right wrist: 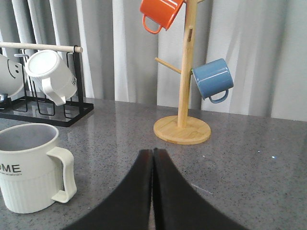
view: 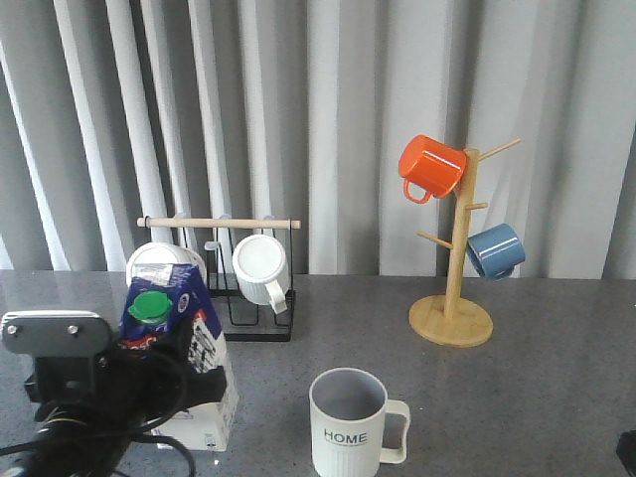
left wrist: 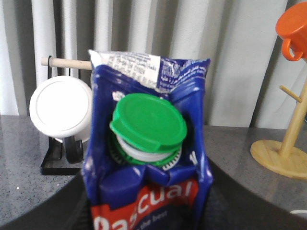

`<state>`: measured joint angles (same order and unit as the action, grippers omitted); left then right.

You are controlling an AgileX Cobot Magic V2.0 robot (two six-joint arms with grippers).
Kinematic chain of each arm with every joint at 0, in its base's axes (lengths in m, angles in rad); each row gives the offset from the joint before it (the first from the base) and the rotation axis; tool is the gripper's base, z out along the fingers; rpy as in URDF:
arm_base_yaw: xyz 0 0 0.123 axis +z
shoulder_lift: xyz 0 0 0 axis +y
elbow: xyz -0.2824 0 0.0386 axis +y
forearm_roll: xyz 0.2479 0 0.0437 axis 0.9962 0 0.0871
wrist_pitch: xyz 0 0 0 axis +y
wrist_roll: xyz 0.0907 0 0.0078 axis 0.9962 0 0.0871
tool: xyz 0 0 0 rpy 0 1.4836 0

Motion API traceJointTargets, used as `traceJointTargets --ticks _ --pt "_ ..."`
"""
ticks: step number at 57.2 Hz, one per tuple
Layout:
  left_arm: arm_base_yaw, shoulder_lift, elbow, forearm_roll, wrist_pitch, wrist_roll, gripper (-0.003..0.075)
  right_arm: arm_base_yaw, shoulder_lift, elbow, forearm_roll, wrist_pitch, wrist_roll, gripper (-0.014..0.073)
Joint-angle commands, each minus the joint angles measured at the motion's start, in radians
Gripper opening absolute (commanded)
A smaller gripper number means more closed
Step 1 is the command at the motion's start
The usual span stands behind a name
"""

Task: Place milk next to cup
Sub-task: 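Carry the milk carton with the left gripper and lower it beside the mug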

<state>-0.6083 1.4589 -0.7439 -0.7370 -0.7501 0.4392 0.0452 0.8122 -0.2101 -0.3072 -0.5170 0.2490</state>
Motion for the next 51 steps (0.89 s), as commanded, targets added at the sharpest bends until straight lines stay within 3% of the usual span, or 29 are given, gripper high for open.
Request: traceJointTargets --ticks 1,9,19,35,51 --pt "-0.059 0.013 -0.094 -0.12 -0.084 0.159 0.0119 -0.004 -0.007 -0.033 0.003 -0.071 -0.007 -0.0006" --pt "-0.108 0.077 -0.175 -0.255 -0.085 0.273 0.0119 -0.004 -0.007 -0.033 0.003 -0.071 -0.007 -0.0006" --pt "-0.152 0.134 -0.221 -0.274 -0.094 0.262 0.0119 -0.004 -0.007 -0.033 0.003 -0.071 -0.007 -0.0006" --pt "-0.241 0.161 -0.248 -0.383 -0.222 0.256 0.0119 -0.004 -0.007 -0.033 0.003 -0.071 -0.007 -0.0006" --pt "-0.251 0.195 -0.254 -0.402 -0.187 0.303 0.0119 -0.004 -0.007 -0.033 0.003 -0.071 -0.007 -0.0006"
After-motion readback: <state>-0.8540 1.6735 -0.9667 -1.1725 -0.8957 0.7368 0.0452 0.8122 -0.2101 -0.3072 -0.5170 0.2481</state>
